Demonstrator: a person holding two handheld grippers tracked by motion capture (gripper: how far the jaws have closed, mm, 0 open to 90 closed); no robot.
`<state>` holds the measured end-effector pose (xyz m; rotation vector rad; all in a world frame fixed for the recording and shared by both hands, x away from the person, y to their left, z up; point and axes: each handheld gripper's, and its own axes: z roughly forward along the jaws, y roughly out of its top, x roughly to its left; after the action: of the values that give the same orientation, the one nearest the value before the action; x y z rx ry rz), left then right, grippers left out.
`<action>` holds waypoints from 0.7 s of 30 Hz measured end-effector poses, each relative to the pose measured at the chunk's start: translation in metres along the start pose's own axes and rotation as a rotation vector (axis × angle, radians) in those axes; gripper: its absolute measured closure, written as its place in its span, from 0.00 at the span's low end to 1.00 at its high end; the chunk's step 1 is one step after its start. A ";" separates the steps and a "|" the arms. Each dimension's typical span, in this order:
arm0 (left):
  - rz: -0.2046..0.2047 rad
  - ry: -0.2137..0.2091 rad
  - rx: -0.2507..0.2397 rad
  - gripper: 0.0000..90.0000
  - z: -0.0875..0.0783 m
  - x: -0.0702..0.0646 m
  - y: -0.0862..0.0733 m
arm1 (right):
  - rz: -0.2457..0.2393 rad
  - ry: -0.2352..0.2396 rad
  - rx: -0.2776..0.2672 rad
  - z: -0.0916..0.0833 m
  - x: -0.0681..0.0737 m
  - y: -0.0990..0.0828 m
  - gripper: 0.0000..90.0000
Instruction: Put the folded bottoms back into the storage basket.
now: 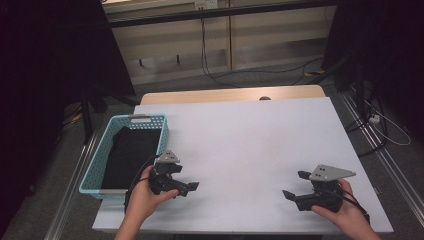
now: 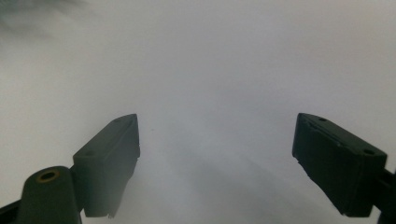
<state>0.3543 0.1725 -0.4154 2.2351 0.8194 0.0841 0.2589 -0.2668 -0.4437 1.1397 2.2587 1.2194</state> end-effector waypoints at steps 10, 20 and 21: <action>0.009 0.002 -0.017 0.10 -0.004 0.000 -0.004 | -0.002 -0.002 -0.004 -0.003 0.000 -0.002 0.16; 0.031 0.005 -0.011 0.09 -0.003 -0.002 -0.008 | -0.003 -0.005 -0.005 -0.005 -0.001 -0.004 0.16; 0.031 0.004 -0.011 0.09 -0.003 -0.002 -0.008 | -0.004 -0.005 -0.005 -0.005 -0.001 -0.004 0.16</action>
<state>0.3476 0.1774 -0.4181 2.2382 0.7844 0.1073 0.2546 -0.2711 -0.4441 1.1343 2.2520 1.2188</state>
